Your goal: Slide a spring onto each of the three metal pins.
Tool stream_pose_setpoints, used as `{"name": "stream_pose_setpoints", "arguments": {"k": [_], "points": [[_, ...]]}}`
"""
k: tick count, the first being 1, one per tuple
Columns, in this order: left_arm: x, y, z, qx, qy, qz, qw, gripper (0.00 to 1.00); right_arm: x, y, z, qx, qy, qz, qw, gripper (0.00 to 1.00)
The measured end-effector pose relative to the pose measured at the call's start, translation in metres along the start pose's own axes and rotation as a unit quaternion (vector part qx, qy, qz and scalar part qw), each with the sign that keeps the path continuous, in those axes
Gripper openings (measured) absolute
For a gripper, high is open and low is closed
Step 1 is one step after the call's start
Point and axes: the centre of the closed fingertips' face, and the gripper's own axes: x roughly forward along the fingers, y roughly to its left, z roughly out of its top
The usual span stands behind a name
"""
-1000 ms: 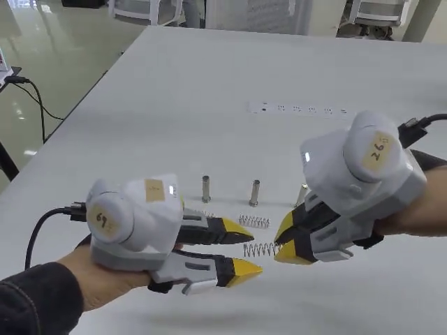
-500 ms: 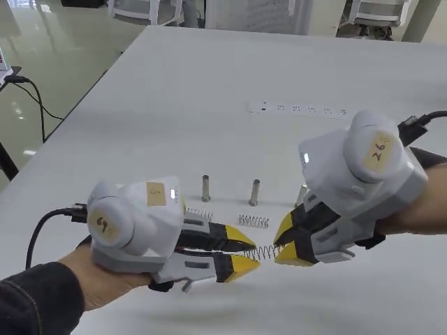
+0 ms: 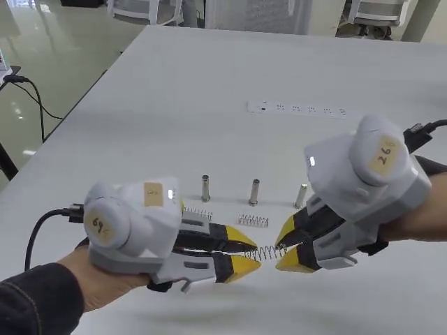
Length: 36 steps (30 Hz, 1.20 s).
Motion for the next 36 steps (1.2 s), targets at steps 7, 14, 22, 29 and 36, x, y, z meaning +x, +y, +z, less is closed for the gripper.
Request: {"name": "stream_pose_setpoints", "arguments": {"k": [7, 14, 22, 29, 36], "points": [[0.000, -0.001, 0.004, 0.000, -0.007, 0.000, 1.0000, 0.07, 0.001, 0.000, 0.000, 0.010, -0.013, -0.001, 0.9999, 0.16], [0.000, -0.001, 0.005, -0.001, -0.009, 0.000, 1.0000, 0.07, -0.002, -0.001, 0.003, 0.013, -0.020, -0.006, 0.9997, 0.13], [0.002, -0.002, 0.003, 0.000, -0.004, -0.001, 1.0000, 0.07, -0.015, 0.002, 0.019, 0.020, -0.044, -0.001, 0.9988, 0.13], [0.002, -0.002, 0.003, -0.003, -0.004, -0.003, 1.0000, 0.07, -0.016, 0.004, 0.027, 0.018, -0.043, 0.001, 0.9989, 0.13], [0.003, -0.004, 0.002, -0.005, -0.001, -0.006, 1.0000, 0.07, -0.014, 0.007, 0.033, 0.011, -0.040, 0.007, 0.9991, 0.13]]}}
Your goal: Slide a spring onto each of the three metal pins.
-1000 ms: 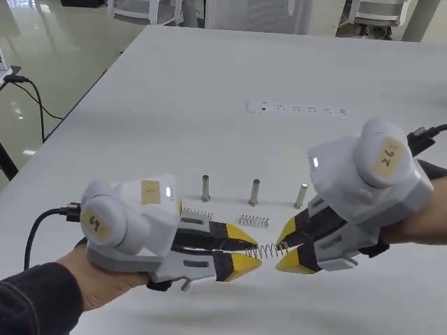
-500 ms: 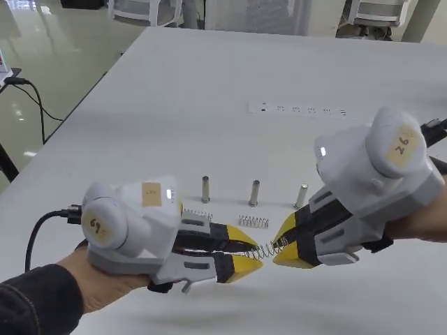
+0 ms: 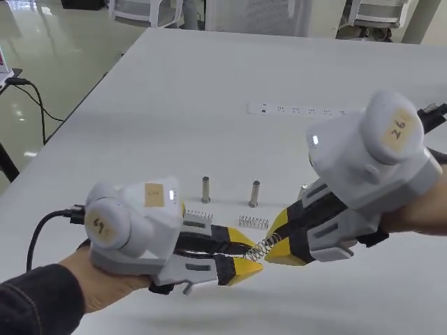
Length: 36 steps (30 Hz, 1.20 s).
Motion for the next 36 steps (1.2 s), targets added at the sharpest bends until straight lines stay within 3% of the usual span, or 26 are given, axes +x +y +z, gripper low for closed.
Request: {"name": "stream_pose_setpoints", "arguments": {"k": [6, 25, 36], "points": [[0.001, -0.002, 0.000, -0.002, 0.000, -0.004, 1.0000, 0.07, 0.002, 0.002, 0.010, -0.010, -0.004, 0.004, 0.9999, 0.12], [0.000, 0.002, 0.000, 0.000, -0.001, 0.002, 1.0000, 0.08, 0.003, 0.000, 0.012, -0.019, 0.009, 0.001, 0.9998, 0.12], [0.001, 0.001, -0.003, 0.008, 0.011, 0.003, 0.9999, 0.07, 0.005, 0.002, 0.011, -0.027, 0.021, 0.005, 0.9994, 0.13]]}}
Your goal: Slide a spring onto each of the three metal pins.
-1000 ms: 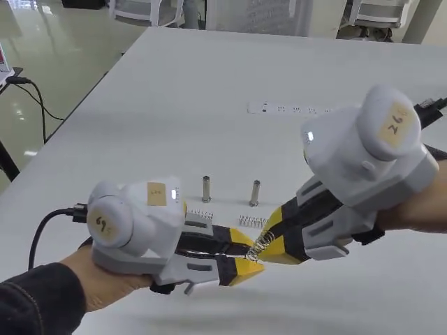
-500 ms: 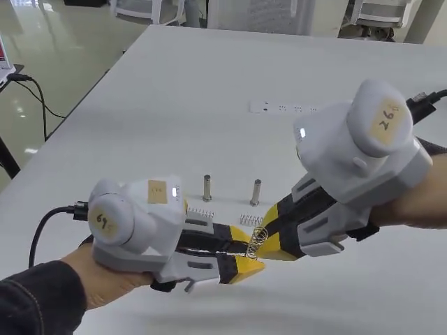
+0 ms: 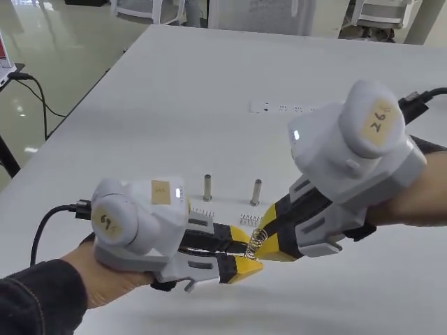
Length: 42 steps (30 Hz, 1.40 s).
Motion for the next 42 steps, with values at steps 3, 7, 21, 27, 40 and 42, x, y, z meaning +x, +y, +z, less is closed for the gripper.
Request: {"name": "stream_pose_setpoints", "arguments": {"k": [3, 7, 21, 27, 40, 42], "points": [[0.000, 0.000, 0.000, 0.001, 0.001, 0.000, 1.0000, 0.07, 0.000, 0.001, 0.003, 0.002, -0.008, 0.003, 1.0000, 0.13], [0.000, -0.001, -0.001, -0.001, 0.003, -0.001, 1.0000, 0.07, 0.001, 0.000, 0.002, 0.000, -0.002, 0.002, 1.0000, 0.13], [0.002, -0.004, -0.007, 0.007, 0.027, -0.007, 0.9996, 0.07, 0.006, 0.002, -0.002, -0.009, 0.015, 0.007, 0.9998, 0.13], [0.003, -0.005, -0.009, 0.007, 0.034, -0.008, 0.9994, 0.07, 0.007, 0.003, -0.003, -0.014, 0.031, 0.012, 0.9993, 0.13], [-0.003, 0.006, -0.003, -0.010, 0.006, 0.012, 0.9999, 0.09, 0.003, -0.006, 0.003, -0.013, 0.031, -0.002, 0.9994, 0.12], [-0.004, 0.008, -0.002, -0.014, 0.003, 0.014, 0.9998, 0.10, 0.003, -0.009, 0.004, -0.013, 0.032, -0.004, 0.9994, 0.12]]}}
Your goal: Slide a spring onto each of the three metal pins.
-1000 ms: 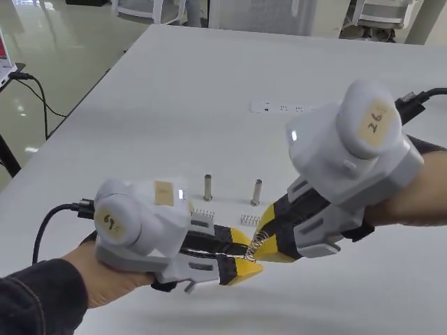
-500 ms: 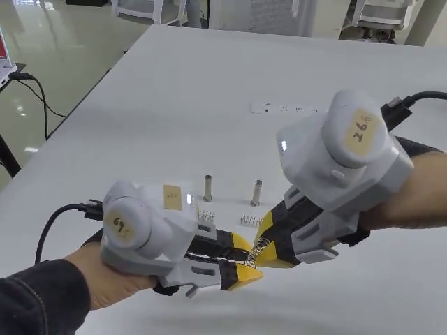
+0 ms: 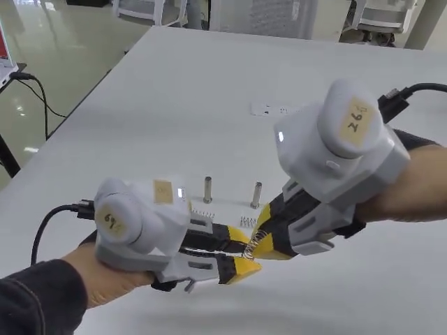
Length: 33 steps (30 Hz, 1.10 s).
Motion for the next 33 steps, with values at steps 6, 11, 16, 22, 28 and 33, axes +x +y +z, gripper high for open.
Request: {"name": "stream_pose_setpoints", "arguments": {"k": [6, 11, 16, 22, 28, 33], "points": [[-0.006, 0.007, -0.004, -0.013, -0.002, 0.014, 0.9998, 0.20, -0.001, -0.006, 0.005, -0.001, -0.003, -0.006, 1.0000, 0.12], [-0.015, 0.016, -0.010, -0.028, -0.003, 0.032, 0.9991, 0.28, -0.002, -0.010, 0.007, 0.000, -0.003, -0.009, 1.0000, 0.12], [-0.023, 0.024, -0.014, -0.041, -0.008, 0.052, 0.9977, 0.38, -0.002, -0.013, 0.007, 0.002, -0.003, -0.011, 0.9999, 0.12], [-0.036, 0.037, -0.021, -0.059, -0.012, 0.084, 0.9946, 0.48, -0.003, -0.018, 0.007, 0.005, -0.002, -0.016, 0.9999, 0.13], [-0.049, 0.046, -0.024, -0.070, -0.018, 0.117, 0.9905, 0.61, -0.003, -0.024, 0.009, 0.006, -0.001, -0.020, 0.9998, 0.12], [-0.059, 0.051, -0.025, -0.081, -0.029, 0.141, 0.9862, 0.68, -0.003, -0.030, 0.011, 0.009, 0.000, -0.022, 0.9997, 0.13]]}}
